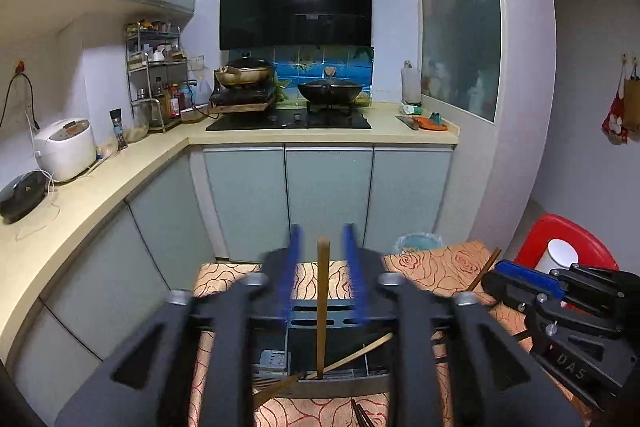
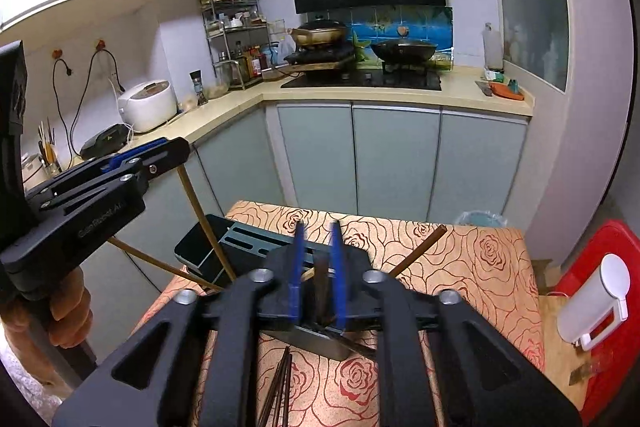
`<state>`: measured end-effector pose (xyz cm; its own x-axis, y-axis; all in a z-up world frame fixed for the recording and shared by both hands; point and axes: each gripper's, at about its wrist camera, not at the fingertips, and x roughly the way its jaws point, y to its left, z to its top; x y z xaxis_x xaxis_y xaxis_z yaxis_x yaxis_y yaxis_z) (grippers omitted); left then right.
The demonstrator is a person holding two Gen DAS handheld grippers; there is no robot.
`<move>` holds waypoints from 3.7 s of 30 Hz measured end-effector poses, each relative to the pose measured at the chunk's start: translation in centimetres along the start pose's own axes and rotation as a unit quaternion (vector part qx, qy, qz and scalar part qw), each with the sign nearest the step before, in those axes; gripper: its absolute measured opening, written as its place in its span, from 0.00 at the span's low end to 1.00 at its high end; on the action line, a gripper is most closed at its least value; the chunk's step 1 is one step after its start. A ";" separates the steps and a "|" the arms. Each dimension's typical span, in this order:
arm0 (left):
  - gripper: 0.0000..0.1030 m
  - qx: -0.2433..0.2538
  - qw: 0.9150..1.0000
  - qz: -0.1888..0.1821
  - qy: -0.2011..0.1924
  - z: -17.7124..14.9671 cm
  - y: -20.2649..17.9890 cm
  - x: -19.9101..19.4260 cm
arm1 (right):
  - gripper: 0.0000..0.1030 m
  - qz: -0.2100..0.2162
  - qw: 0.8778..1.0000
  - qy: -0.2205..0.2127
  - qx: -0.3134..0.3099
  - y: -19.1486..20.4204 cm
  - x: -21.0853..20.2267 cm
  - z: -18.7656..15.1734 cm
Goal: Organize utensils
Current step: 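Open both tools to drop the chopsticks into the black caddy, then move both open tools back down to the remaining chopsticks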
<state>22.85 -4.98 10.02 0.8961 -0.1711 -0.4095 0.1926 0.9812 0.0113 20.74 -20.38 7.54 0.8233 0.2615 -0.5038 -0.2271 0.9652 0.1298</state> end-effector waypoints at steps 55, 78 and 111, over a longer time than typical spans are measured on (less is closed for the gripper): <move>0.79 -0.024 0.995 -0.028 0.095 -23.5 4.2 -9.7 | 0.44 -0.066 0.998 0.014 0.003 -0.7 -9.2 -21.0; 0.79 0.036 0.980 -0.069 0.185 -30.2 -2.6 -6.2 | 0.44 -0.067 0.996 0.050 0.022 -0.8 -7.6 -25.3; 0.79 0.024 0.976 -0.064 0.207 -30.0 -1.9 -5.7 | 0.44 -0.062 0.997 0.049 0.024 -0.7 -7.9 -25.3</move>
<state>5.42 -3.25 -15.01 0.6273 -0.2311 -0.7437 0.3199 0.9471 -0.0245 1.29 -23.32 -10.17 0.7888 0.1396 -0.5986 -0.0993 0.9900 0.1000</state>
